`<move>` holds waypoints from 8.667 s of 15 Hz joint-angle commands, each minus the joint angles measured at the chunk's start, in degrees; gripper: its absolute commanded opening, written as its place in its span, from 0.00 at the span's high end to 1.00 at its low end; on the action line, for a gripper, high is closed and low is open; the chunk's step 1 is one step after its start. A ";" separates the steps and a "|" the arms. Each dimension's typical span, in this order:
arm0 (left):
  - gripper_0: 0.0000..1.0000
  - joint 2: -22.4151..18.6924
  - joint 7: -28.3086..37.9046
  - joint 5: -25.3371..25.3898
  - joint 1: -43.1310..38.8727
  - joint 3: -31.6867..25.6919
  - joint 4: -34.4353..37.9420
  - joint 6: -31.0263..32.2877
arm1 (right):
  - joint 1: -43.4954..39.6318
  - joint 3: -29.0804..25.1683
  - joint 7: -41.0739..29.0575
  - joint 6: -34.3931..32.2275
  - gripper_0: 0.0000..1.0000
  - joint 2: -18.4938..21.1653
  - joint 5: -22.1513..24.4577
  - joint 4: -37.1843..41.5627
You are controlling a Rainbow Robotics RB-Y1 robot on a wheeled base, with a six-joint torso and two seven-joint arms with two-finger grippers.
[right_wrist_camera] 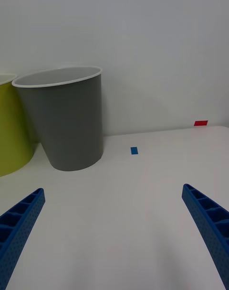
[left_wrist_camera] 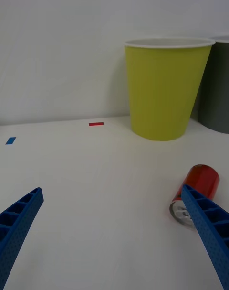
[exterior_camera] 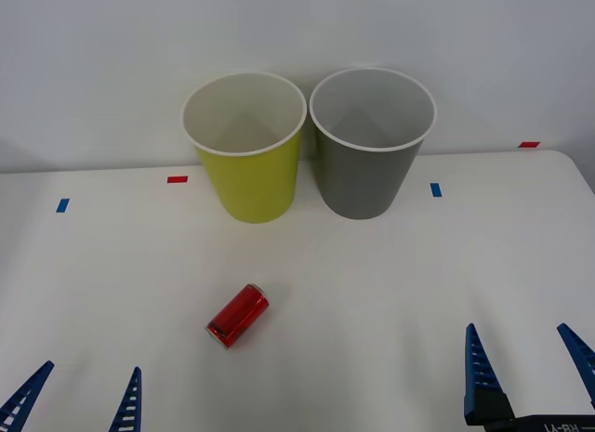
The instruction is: Put cans in the gray bin and PET bottles in the light green bin.
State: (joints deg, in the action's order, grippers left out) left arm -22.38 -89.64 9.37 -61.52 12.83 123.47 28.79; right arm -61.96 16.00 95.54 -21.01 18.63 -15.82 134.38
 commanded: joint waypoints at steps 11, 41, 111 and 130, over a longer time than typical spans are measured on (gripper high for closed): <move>0.00 -9.87 0.78 1.97 3.77 -4.30 4.50 -13.14 | 0.00 0.00 0.00 0.00 0.00 0.00 0.00 0.00; 0.00 -40.63 4.65 38.80 46.05 -5.62 19.70 -85.74 | 0.00 0.00 0.00 0.00 0.00 0.00 0.00 0.00; 0.00 -7.76 23.28 20.08 89.64 27.51 -14.57 -119.23 | 0.00 0.00 0.00 0.00 0.00 0.00 0.00 0.00; 1.00 -6.62 21.09 21.40 89.29 27.51 -17.21 -115.62 | 0.00 0.00 0.00 0.00 0.00 0.00 0.00 0.00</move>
State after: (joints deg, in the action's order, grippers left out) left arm -29.07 -68.33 30.71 27.82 40.33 106.17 -86.85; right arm -61.96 16.00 95.54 -21.01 18.63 -15.82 134.38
